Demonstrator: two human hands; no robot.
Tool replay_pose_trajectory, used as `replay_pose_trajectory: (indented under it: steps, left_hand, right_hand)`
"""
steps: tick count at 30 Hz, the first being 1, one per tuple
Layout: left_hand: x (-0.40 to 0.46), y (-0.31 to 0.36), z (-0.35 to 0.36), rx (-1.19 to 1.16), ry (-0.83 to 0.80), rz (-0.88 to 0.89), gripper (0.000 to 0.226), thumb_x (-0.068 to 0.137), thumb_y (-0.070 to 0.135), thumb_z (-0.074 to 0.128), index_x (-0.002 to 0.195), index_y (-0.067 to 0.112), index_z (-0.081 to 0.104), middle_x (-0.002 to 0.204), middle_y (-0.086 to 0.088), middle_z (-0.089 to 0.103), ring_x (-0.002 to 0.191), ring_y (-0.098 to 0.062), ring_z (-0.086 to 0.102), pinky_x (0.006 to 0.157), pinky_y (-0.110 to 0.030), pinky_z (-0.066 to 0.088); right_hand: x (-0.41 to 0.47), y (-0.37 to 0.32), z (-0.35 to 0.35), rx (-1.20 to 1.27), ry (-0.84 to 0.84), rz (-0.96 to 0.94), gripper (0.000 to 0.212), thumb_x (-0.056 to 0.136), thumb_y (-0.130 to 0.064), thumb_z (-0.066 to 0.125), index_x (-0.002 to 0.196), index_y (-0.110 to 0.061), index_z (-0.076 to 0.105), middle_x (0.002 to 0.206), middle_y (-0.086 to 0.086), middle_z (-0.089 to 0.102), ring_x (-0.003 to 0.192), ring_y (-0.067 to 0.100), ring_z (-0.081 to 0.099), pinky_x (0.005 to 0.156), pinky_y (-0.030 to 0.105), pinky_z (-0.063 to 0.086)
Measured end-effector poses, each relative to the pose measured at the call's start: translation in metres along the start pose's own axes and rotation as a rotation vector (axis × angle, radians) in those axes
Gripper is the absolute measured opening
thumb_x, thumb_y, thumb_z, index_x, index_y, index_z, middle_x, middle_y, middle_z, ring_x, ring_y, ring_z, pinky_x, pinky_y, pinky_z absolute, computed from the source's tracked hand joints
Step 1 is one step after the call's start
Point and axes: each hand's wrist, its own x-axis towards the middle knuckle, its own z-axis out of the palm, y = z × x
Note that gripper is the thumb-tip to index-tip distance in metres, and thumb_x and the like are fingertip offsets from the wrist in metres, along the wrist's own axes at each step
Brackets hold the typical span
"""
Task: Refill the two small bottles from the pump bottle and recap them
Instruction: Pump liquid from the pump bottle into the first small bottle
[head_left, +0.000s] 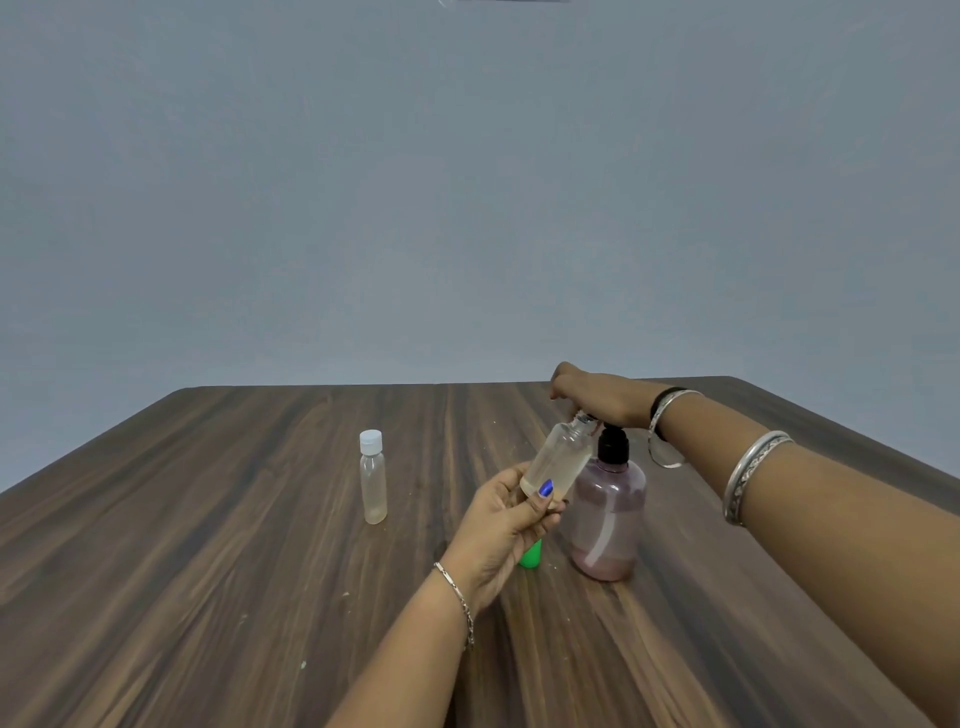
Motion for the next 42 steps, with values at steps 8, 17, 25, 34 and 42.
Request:
replay_pose_trajectory:
  steps: [8, 17, 25, 34, 42]
  left_hand:
    - [0.002, -0.001, 0.002, -0.046, -0.003, -0.002, 0.034, 0.086, -0.007, 0.051, 0.119, 0.0, 0.051, 0.09, -0.013, 0.064, 0.074, -0.014, 0.064, 0.067, -0.02, 0.055]
    - [0.0, -0.004, 0.0, -0.044, -0.005, -0.012, 0.03, 0.086, -0.009, 0.051, 0.111, 0.006, 0.056, 0.089, -0.012, 0.066, 0.072, -0.012, 0.066, 0.068, -0.019, 0.055]
    - [-0.002, -0.004, 0.0, -0.044, 0.002, -0.019, 0.031, 0.086, -0.009, 0.051, 0.113, 0.005, 0.054, 0.089, -0.011, 0.066, 0.073, -0.012, 0.066, 0.068, -0.02, 0.055]
    - [0.002, -0.002, 0.003, -0.069, -0.009, -0.017, 0.034, 0.086, -0.007, 0.052, 0.118, 0.005, 0.053, 0.097, -0.013, 0.065, 0.077, -0.014, 0.066, 0.071, -0.021, 0.056]
    - [-0.002, -0.005, 0.0, -0.044, 0.002, -0.032, 0.034, 0.085, -0.009, 0.051, 0.116, 0.006, 0.053, 0.096, -0.012, 0.065, 0.075, -0.013, 0.066, 0.069, -0.02, 0.055]
  right_hand:
    - [0.0, -0.003, -0.007, -0.004, -0.024, 0.027, 0.028, 0.096, -0.032, 0.027, 0.11, -0.013, 0.041, 0.091, 0.009, 0.042, 0.067, 0.019, 0.034, 0.063, 0.03, 0.03]
    - [-0.002, -0.003, 0.003, -0.035, -0.014, 0.026, 0.019, 0.096, -0.028, 0.028, 0.1, -0.014, 0.04, 0.084, 0.004, 0.05, 0.075, 0.019, 0.042, 0.07, 0.031, 0.033]
    - [-0.005, -0.001, 0.001, -0.049, -0.041, 0.038, 0.019, 0.097, -0.03, 0.028, 0.101, -0.016, 0.04, 0.086, 0.004, 0.048, 0.073, 0.017, 0.039, 0.075, 0.033, 0.032]
    - [-0.003, -0.006, -0.007, -0.043, -0.045, 0.038, 0.024, 0.096, -0.033, 0.027, 0.107, -0.016, 0.04, 0.091, 0.009, 0.042, 0.066, 0.019, 0.035, 0.064, 0.03, 0.031]
    - [-0.004, -0.003, 0.004, -0.058, -0.016, 0.032, 0.023, 0.096, -0.029, 0.028, 0.105, -0.013, 0.042, 0.082, 0.0, 0.05, 0.087, 0.022, 0.045, 0.075, 0.033, 0.032]
